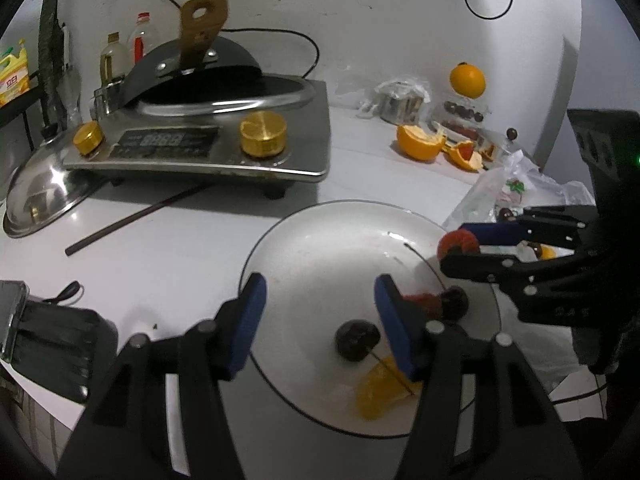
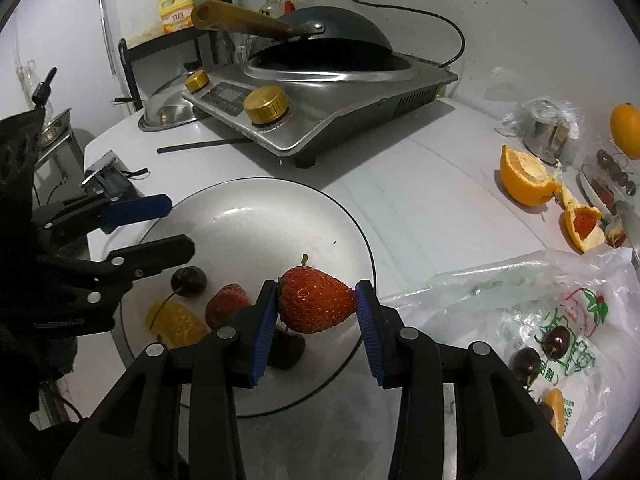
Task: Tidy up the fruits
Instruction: 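Open the left gripper to release the cherry onto the plate, then open the right gripper to release the strawberry onto the plate, then move both grippers back over the fruit on the plastic bag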
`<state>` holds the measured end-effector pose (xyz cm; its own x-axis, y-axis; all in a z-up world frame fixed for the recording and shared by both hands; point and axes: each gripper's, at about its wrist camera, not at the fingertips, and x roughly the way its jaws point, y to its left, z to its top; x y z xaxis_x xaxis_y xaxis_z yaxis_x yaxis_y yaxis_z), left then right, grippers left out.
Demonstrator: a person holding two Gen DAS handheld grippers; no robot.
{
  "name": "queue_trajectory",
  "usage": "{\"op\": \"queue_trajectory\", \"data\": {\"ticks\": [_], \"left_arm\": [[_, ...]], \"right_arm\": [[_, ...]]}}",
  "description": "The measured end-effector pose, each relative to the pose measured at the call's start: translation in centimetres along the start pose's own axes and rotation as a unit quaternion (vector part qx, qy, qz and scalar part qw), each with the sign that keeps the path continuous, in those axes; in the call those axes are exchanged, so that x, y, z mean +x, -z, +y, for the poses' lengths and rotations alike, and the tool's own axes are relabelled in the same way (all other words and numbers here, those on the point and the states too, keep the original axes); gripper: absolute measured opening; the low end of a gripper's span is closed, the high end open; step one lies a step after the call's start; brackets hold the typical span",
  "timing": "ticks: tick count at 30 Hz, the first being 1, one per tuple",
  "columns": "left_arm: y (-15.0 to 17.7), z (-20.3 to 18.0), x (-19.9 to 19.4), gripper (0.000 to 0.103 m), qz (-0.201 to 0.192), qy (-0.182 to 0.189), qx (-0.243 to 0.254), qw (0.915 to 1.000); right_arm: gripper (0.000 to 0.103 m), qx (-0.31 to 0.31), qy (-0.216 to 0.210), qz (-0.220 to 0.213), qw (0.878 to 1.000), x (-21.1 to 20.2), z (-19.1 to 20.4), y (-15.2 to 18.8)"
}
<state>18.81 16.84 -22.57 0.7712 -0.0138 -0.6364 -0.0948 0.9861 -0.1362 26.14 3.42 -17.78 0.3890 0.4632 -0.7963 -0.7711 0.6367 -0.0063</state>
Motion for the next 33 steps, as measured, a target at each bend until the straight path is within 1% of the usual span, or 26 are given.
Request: {"op": "queue_trajectory", "data": {"ticks": [7,14,16,17,18,26,33], "left_arm": [[0.2,0.5,-0.1,0.058,-0.001,-0.002,-0.008,1.0],[0.3,0.2,-0.8,0.058,-0.006,-0.001,-0.007,1.0],[0.3,0.1,-1.1,0.058,-0.008,-0.002,-0.007,0.9999],[0.3,0.1,-1.2,0.058,-0.009,-0.003,-0.007,0.9999],[0.3,0.0,-1.4,0.058,-0.01,-0.003,-0.006,0.9999],[0.3,-0.8,-2.4,0.058,-0.015,-0.002,-0.001,0.9999],[0.2,-2.2,-3.4,0.059,-0.022,0.001,0.009,0.9997]], "right_arm": [[0.042,-0.006,0.007,0.012,1.0,1.4,0.4,-0.2],[0.044,0.0,0.003,0.012,1.0,1.8,0.5,-0.4],[0.05,0.002,0.004,0.01,1.0,1.7,0.4,-0.5],[0.056,0.004,0.003,0.007,1.0,1.5,0.3,-0.5],[0.058,0.004,0.003,0.005,1.0,1.3,0.4,-0.5],[0.059,0.003,0.007,-0.007,1.0,-0.4,0.4,-0.3],[0.059,0.008,0.007,-0.019,1.0,-2.2,0.3,0.4]]}}
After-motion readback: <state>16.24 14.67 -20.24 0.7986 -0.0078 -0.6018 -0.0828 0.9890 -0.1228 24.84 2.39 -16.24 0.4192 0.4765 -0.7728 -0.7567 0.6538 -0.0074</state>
